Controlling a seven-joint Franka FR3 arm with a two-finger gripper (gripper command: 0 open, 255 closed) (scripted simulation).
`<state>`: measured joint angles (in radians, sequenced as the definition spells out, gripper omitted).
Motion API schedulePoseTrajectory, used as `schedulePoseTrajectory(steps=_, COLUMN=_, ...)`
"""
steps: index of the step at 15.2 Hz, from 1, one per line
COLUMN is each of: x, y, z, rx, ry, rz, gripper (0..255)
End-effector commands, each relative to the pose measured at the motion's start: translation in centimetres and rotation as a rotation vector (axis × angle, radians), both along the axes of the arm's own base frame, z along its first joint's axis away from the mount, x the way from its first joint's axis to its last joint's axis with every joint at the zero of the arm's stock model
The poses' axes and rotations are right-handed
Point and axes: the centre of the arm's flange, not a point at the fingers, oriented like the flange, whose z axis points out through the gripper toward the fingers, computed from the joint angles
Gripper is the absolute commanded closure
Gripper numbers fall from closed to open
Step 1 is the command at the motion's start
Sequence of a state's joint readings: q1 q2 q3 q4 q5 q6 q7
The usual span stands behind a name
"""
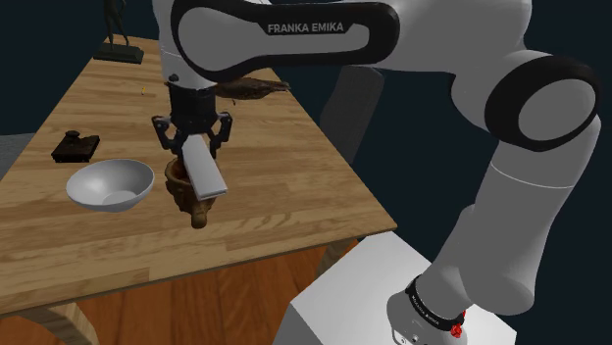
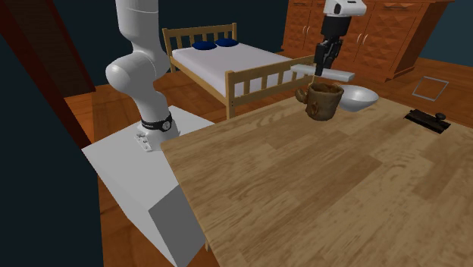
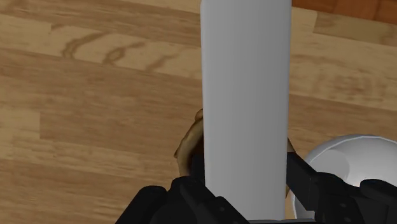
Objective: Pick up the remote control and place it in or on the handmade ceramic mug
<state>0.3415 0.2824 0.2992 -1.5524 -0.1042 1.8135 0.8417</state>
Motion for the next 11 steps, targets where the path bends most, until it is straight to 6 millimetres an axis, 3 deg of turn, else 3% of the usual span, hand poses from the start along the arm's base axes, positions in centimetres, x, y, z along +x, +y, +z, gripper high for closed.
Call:
schedulePoseTrajectory(steps=1, x=0.0, y=0.0, z=-1.0, rx=0.0, ry=-0.001, rz=0.0, gripper=255)
schedulePoseTrajectory(steps=6, x=0.0, y=0.0, z=-3.6, rx=0.0, ry=-0.001, rz=0.0, gripper=255)
schedulePoseTrajectory(steps=11, x=0.0, y=0.0, z=-3.8, rx=0.0, ry=-0.001, rz=0.0, gripper=255)
